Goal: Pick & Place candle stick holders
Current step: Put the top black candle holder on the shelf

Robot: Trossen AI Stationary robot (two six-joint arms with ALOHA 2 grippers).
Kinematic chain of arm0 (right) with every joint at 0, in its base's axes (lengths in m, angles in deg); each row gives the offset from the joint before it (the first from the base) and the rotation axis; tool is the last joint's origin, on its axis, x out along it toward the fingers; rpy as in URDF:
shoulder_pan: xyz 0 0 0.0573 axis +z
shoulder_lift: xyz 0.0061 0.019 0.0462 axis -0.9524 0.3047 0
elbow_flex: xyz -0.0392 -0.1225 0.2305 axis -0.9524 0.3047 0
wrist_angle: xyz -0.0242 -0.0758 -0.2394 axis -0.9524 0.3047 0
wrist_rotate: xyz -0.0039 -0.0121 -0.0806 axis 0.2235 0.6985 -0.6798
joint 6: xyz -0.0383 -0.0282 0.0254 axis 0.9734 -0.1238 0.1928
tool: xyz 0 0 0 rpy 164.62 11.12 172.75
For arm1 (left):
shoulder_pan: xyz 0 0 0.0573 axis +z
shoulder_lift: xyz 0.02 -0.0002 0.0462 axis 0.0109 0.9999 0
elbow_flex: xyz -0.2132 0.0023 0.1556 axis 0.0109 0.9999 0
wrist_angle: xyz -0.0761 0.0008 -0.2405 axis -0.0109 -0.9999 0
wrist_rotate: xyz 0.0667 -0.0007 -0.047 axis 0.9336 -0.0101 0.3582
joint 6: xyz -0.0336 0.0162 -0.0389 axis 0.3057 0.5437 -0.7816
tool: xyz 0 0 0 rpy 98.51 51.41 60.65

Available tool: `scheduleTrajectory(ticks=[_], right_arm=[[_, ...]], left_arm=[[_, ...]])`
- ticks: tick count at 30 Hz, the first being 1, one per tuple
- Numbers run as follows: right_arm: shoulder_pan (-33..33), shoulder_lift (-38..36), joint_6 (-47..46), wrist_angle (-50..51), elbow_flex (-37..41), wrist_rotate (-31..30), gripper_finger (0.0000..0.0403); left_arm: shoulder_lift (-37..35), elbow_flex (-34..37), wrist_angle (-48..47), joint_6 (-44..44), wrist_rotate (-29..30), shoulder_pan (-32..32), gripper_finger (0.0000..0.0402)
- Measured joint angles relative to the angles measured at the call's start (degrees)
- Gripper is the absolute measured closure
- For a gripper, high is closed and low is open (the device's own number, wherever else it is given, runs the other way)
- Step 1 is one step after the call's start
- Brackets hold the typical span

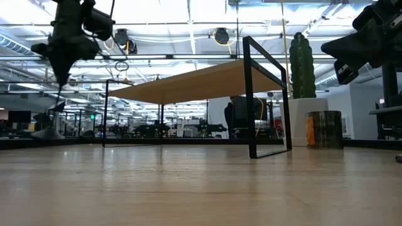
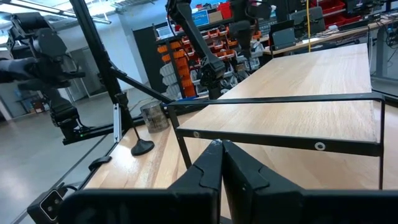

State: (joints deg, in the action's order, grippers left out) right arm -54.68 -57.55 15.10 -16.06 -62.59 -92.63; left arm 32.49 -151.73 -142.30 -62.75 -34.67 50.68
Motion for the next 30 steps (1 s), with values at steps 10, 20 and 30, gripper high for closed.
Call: scheduleTrajectory(ticks=[10, 20, 30], right_arm=[[-0.01, 0.00, 0.08, 0.01, -0.01, 0.00, 0.0399], [0.00, 0.00, 0.09, 0.01, 0.00, -0.02, 0.0399], [0.00, 0.00, 2.05, -0.01, -0.01, -0.53, 0.0399]], left_arm=[[-0.08, -0.08, -0.09, 0.04, -6.21, -2.98, 0.0392], [-0.10, -0.14, 0.03, -3.40, -24.30, -12.43, 0.0392], [0.10, -6.82, 3.34, -14.67, -29.74, -24.98, 0.0392]])
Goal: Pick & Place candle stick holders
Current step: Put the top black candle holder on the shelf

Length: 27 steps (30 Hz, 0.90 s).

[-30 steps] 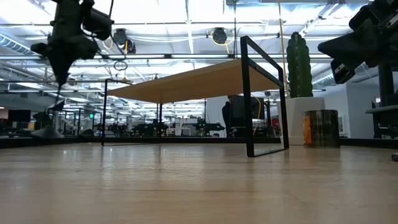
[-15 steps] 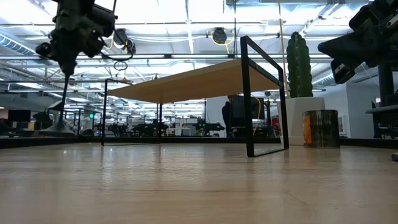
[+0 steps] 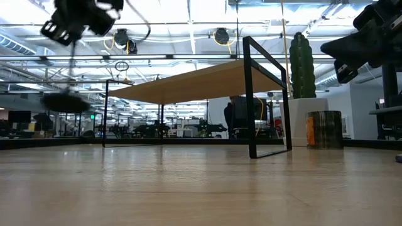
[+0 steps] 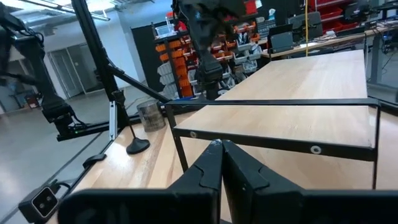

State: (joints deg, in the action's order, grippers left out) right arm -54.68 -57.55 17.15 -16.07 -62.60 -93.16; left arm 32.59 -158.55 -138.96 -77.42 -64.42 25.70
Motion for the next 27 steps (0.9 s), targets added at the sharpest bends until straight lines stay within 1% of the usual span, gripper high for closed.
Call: scheduleTrajectory(ticks=[4, 8, 14, 17, 20, 25, 27], right_arm=[[0.00, 0.00, -0.07, -0.14, -0.01, -2.70, 0.0399], [-0.04, 0.00, 0.23, -0.22, 0.00, -4.16, 0.0399], [-0.04, 0.00, 0.84, -0.22, 0.00, -4.19, 0.0399], [-0.02, 0.00, 0.84, -0.22, 0.00, -4.13, 0.0399], [-0.02, 0.00, 0.84, -0.22, 0.01, -4.12, 0.0399], [-0.02, 0.00, 0.84, -0.22, 0.02, -4.08, 0.0399], [-0.02, 0.00, 0.84, -0.22, 0.01, -4.08, 0.0399]], left_arm=[[-0.04, -7.09, 5.29, -5.01, 0.37, -2.92, 0.0392], [-0.03, -13.66, 9.50, -9.69, 3.40, -4.50, 0.0392], [2.57, -21.79, 8.49, -12.79, 9.75, -5.00, 0.0392], [4.93, -25.50, 7.99, -12.21, 11.14, -4.92, 0.0392], [8.56, -29.60, 5.16, -9.97, 12.45, -4.48, 0.0392], [16.21, -38.22, -2.03, -3.82, 16.28, -3.37, 0.0392], [19.25, -41.98, -3.52, -1.31, 17.87, -2.69, 0.0392]])
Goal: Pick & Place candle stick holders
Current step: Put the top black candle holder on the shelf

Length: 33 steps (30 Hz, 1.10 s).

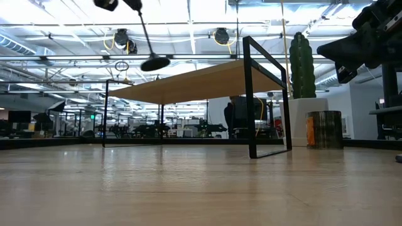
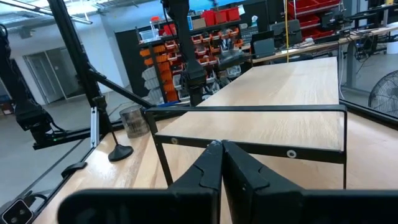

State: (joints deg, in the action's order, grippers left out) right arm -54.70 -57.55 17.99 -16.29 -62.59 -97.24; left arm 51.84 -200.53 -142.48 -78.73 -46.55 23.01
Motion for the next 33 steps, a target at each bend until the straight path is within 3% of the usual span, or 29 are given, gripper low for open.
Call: scheduleTrajectory(ticks=[9, 21, 33], right_arm=[[0.00, 0.00, 0.00, 0.01, 0.01, 0.04, 0.0399], [0.02, 0.00, 0.00, 0.02, 0.00, 0.05, 0.0399], [0.02, 0.00, 0.00, 0.02, -0.01, 0.09, 0.0399]], left_arm=[[8.02, -9.49, 0.22, 5.84, -0.43, 4.97, 0.0392], [8.97, -9.83, 0.14, 7.80, 3.96, 14.03, 0.0392], [12.65, -9.83, 0.71, 10.05, 2.54, 18.54, 0.0392]])
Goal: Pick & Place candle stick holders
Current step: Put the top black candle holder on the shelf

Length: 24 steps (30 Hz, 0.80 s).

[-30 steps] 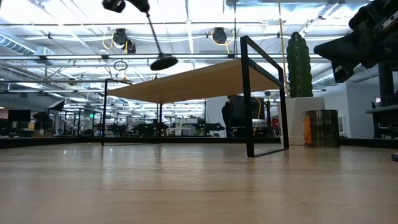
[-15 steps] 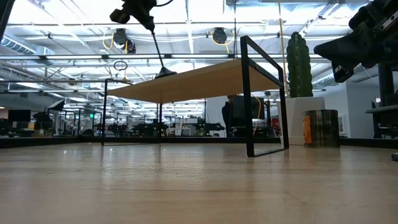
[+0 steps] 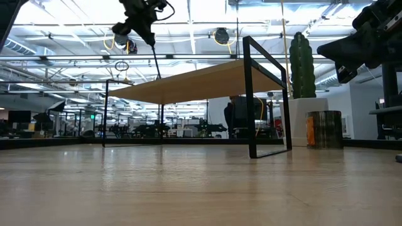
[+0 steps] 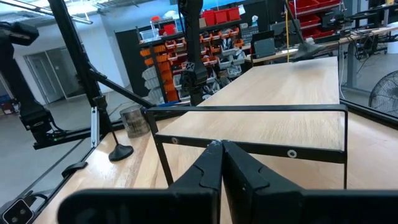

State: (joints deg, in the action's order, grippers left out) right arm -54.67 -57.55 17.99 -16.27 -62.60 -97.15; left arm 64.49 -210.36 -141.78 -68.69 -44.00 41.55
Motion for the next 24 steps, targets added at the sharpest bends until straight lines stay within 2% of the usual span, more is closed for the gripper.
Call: scheduleTrajectory(ticks=[12, 18, 24], right_arm=[[0.00, 0.01, 0.02, 0.02, 0.00, -0.01, 0.0399], [0.00, 0.00, 0.02, 0.02, 0.00, -0.02, 0.0399], [0.00, 0.01, 0.02, 0.03, 0.01, -0.02, 0.0399]], left_arm=[[0.67, 0.00, 0.14, 0.64, -0.04, 1.20, 0.0392], [0.67, 0.00, 0.20, 0.66, -1.08, 1.96, 0.0377], [0.67, 0.00, 0.81, 1.00, -1.15, 2.84, 0.0384]])
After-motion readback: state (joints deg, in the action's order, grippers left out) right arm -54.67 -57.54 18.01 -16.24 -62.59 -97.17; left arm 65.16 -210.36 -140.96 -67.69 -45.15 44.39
